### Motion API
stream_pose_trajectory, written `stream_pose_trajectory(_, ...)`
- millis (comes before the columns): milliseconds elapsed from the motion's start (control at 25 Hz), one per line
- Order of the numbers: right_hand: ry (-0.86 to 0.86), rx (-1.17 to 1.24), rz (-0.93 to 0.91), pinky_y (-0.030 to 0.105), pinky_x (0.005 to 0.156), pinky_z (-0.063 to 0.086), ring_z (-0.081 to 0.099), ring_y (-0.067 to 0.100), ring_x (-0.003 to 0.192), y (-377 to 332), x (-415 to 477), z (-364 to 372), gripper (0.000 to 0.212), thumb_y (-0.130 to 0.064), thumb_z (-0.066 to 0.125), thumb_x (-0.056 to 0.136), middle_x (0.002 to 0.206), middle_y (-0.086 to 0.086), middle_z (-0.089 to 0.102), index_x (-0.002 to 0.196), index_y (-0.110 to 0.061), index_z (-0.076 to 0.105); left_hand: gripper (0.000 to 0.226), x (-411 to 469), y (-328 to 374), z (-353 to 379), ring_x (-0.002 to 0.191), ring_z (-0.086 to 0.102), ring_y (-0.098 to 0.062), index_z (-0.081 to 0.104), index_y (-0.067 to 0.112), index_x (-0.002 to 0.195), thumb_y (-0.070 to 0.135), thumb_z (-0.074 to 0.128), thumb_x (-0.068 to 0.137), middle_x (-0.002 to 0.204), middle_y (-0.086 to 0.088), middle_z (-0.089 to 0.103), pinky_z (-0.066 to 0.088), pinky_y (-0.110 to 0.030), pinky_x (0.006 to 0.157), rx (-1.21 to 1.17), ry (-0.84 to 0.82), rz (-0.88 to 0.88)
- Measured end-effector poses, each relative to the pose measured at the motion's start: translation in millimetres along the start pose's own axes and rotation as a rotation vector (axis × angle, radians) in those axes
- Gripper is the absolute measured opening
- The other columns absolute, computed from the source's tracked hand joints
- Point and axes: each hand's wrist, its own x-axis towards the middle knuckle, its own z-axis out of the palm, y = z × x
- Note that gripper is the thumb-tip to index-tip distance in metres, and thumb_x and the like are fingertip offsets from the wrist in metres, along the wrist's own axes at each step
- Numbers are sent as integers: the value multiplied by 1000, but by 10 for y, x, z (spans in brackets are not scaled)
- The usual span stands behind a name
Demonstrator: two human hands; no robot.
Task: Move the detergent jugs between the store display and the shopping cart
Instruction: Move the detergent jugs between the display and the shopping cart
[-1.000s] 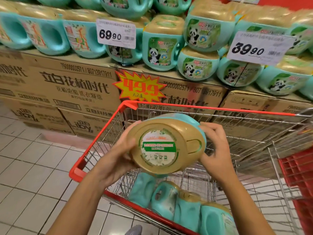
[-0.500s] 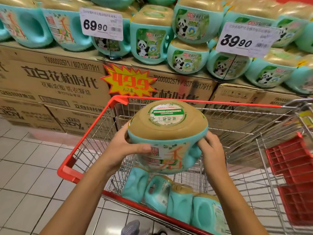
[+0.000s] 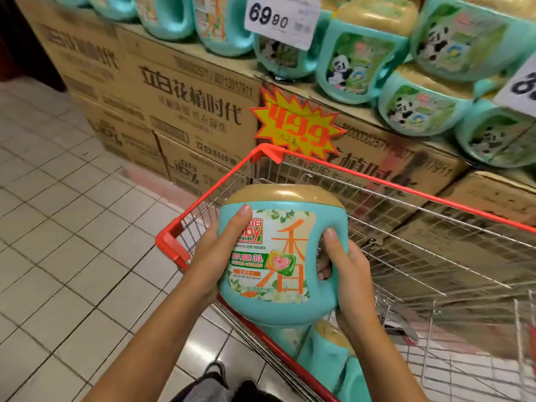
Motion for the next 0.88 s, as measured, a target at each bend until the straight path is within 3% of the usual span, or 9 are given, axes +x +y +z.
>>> stream_pose_trajectory(120, -210, -17, 51, 21, 50, 45, 55, 10, 57, 49, 69, 454, 35, -47, 70, 80, 68, 0, 59, 77, -14, 59, 57, -263, 26, -403, 83, 75, -24, 73, 20, 99, 64, 65, 64, 96, -9, 77, 59, -28, 62, -21, 213, 41)
stream_pose_trajectory(280, -442, -25, 157, 31, 63, 53, 66, 21, 74, 216, -59, 1237, 36, -46, 69, 81, 87, 10, 71, 92, -11, 68, 67, -604, 129, -1070, 85, 74, -27, 69, 15, 105, 71, 66, 68, 94, -8, 77, 61, -35, 69, -16, 471, 79)
stream_pose_trajectory(360, -494, -56, 171, 33, 62, 49, 61, 22, 67, 264, -109, 1628, 40, -51, 69, 76, 78, 12, 66, 81, -11, 64, 63, -701, 174, -1395, 84, 74, -27, 69, 16, 103, 69, 63, 72, 94, -8, 77, 59, -37, 72, -19, 555, 106)
stream_pose_trajectory(560, -605, -154, 130, 22, 45, 30, 37, 11, 50, 360, -66, 2730, 41, -53, 71, 76, 59, 1, 41, 52, -27, 49, 64, -727, 427, -2307, 87, 74, -27, 69, 15, 107, 69, 62, 73, 97, -8, 76, 59, -37, 73, -55, 661, 150)
stream_pose_trajectory(760, -648, -146, 116, 23, 47, 31, 38, 11, 49, 382, 44, 3960, 38, -52, 66, 73, 55, -4, 42, 48, -28, 50, 51, -579, 985, -3369, 81, 75, -23, 73, 25, 92, 70, 63, 70, 94, -7, 77, 57, -26, 61, -31, 658, 205)
stream_pose_trajectory(880, -654, -153, 133, 26, 49, 32, 39, 10, 48, 366, 149, 4532, 38, -53, 69, 73, 54, -5, 43, 49, -28, 53, 59, -420, 1240, -3848, 83, 75, -24, 71, 19, 101, 69, 64, 70, 96, -8, 77, 58, -27, 62, -39, 660, 204)
